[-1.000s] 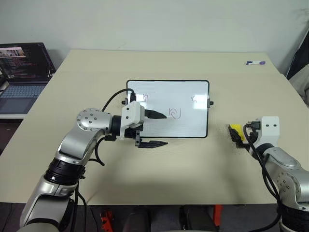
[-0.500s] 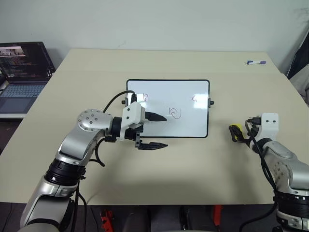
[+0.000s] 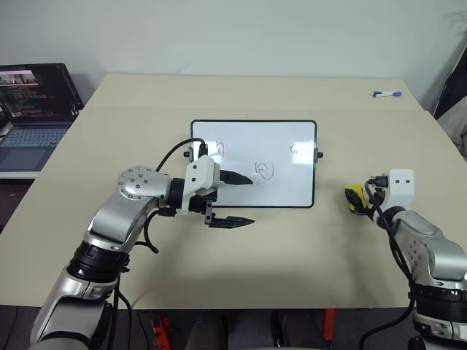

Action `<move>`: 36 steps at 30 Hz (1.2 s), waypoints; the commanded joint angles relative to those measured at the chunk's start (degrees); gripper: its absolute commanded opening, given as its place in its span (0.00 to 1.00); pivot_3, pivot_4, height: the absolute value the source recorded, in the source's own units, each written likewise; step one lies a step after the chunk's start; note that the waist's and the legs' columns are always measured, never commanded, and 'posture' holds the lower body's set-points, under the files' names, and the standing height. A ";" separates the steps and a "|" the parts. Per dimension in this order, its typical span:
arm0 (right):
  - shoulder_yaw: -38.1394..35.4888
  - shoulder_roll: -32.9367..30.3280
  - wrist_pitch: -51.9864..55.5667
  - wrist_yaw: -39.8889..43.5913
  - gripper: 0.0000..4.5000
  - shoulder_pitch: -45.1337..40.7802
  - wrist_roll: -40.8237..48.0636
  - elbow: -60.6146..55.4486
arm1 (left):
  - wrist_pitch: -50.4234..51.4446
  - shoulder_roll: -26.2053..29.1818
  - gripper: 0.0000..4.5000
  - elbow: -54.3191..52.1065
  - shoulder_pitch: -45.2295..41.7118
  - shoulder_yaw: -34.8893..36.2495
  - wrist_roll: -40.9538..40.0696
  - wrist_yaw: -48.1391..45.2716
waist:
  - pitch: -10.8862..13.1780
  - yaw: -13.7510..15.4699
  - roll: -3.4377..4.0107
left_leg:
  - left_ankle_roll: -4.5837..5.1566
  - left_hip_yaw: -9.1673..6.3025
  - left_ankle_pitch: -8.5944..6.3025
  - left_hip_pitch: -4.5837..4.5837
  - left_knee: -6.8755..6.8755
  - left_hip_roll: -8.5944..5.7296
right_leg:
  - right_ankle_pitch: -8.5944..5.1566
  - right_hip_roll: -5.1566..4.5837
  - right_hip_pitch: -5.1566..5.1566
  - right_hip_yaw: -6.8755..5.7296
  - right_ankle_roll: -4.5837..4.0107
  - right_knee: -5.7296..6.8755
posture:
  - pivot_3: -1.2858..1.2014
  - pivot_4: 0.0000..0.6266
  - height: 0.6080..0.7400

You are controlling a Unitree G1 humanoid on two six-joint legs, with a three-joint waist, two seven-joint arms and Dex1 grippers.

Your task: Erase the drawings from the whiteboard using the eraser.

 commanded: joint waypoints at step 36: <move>1.16 1.67 3.96 -0.40 0.90 -0.29 -2.18 -3.64 | -0.18 -0.29 1.00 -1.73 -0.01 1.31 -0.31 0.99 | -0.01 -0.01 0.01 | 0.00 0.00 0.00 0.00 0.02 0.00 | 0.00 -0.01 -0.01 -0.01 0.00 0.03 | 0.52 0.24 1.00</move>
